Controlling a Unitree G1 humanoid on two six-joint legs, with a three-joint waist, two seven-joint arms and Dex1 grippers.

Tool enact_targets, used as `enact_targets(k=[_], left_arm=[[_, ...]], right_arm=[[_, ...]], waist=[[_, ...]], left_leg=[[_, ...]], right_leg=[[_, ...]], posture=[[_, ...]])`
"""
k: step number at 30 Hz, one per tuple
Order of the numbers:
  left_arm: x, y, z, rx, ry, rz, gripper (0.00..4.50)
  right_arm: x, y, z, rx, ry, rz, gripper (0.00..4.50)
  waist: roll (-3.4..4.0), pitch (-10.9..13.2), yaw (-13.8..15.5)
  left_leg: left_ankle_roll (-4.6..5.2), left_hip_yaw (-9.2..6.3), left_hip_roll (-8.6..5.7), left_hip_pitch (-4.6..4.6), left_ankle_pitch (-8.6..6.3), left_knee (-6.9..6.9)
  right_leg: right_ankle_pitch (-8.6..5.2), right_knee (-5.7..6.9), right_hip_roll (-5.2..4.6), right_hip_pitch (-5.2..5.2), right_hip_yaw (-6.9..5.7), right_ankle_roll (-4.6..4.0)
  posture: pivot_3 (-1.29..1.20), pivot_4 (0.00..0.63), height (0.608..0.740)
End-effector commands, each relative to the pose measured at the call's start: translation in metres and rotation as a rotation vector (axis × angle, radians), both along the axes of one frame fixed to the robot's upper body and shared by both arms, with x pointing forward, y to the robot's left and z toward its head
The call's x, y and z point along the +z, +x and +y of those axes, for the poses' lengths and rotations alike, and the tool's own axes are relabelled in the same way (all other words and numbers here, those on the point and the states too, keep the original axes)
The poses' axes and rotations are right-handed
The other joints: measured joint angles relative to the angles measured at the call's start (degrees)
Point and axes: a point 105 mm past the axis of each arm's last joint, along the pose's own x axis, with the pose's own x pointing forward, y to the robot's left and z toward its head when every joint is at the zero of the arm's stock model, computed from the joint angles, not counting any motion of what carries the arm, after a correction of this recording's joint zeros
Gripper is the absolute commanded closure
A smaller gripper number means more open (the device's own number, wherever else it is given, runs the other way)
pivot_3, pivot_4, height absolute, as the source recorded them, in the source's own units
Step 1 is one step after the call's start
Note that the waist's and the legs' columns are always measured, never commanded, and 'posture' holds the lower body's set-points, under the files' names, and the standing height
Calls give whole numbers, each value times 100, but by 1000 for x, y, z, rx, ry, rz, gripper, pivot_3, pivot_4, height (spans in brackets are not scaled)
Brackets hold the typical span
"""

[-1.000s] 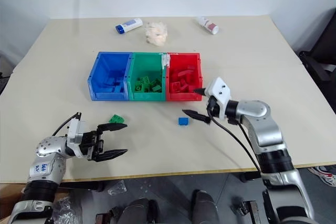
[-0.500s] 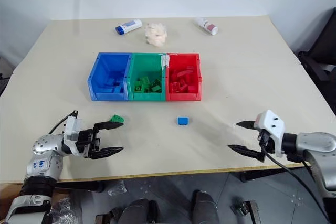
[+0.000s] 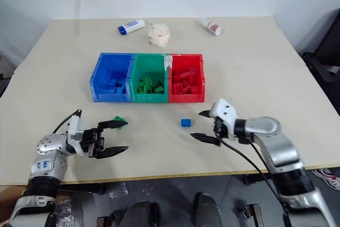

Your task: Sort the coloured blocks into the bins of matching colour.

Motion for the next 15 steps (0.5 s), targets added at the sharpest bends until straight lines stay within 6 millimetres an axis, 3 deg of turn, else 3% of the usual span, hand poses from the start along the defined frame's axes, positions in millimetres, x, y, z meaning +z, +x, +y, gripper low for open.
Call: enact_targets(k=[1, 2, 5, 13, 15], left_arm=[[4, -6, -3, 4, -9, -29, 0], [4, -8, -3, 7, -10, -28, 0], [4, -12, -3, 18, -15, -27, 0], [2, -20, 1, 41, -13, -17, 0], [2, -21, 2, 44, -14, -14, 0]], right_arm=[[-7, 15, 4, -33, -21, -10, 34], [-7, 16, 8, -20, -14, -14, 34], [-7, 18, 17, -2, 16, -12, 617], [-8, 12, 26, 37, 29, -19, 3420], [-7, 8, 28, 49, 34, -21, 3615]], waist=[[0, 0, 6], [0, 0, 3], [0, 0, -11], [1, 0, -11], [0, 0, -11]], left_leg=[[0, 0, 0, -2, 0, 1], [2, -1, -1, -4, -1, 3], [4, 0, 0, -7, -3, 11], [1, -2, 5, -6, -5, 20], [1, -2, 5, -6, -6, 20]], right_leg=[[0, -1, 0, -1, 0, 0], [0, 0, -1, -1, 0, 0], [1, 2, 0, -1, 0, 2], [1, 12, 0, -2, 0, 1], [1, 12, 0, -2, 0, 2]], posture=[[0, 150, 740], [0, 150, 740], [0, 150, 740], [0, 150, 740], [0, 150, 740]])
